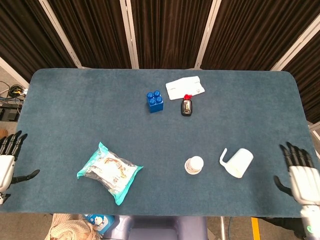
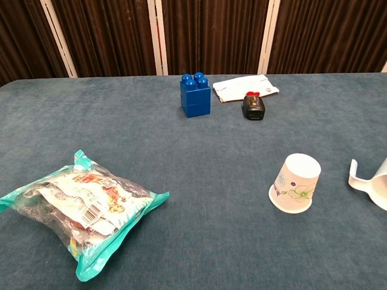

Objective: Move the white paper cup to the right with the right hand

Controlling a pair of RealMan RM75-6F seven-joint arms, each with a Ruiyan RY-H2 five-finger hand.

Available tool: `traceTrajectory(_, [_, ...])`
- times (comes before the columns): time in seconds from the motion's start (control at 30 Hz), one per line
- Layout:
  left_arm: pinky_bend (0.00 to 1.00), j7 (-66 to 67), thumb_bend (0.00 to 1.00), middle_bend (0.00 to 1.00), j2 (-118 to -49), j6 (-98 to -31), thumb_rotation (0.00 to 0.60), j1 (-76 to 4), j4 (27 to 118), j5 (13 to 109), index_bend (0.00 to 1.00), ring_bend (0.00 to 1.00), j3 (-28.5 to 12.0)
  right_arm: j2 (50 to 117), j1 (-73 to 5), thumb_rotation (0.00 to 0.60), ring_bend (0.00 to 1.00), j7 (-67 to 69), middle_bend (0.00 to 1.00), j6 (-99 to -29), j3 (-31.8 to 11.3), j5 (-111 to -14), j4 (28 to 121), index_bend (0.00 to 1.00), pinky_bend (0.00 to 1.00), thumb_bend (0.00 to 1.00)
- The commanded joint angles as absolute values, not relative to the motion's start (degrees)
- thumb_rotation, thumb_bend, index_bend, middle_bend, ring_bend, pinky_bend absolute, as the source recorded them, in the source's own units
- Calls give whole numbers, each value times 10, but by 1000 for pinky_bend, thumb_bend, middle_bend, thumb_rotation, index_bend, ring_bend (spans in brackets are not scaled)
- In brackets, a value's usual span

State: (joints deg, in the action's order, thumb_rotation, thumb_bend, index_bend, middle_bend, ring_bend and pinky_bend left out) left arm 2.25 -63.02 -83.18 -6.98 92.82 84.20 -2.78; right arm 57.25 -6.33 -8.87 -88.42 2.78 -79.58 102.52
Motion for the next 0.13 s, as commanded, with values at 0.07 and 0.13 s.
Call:
traceTrajectory(0.07, [8,24,0,0,-629,-831,600,-70,929,844,0,0,-26,569,-28,600,0,-55,0,-918,37,-809,996,0,40,334])
traceTrajectory(0.13, [8,24,0,0,-629,-832,600,-70,930,845,0,0,-26,570,-21,600,0,-45,0,-924,34,-809,990,0,40,334])
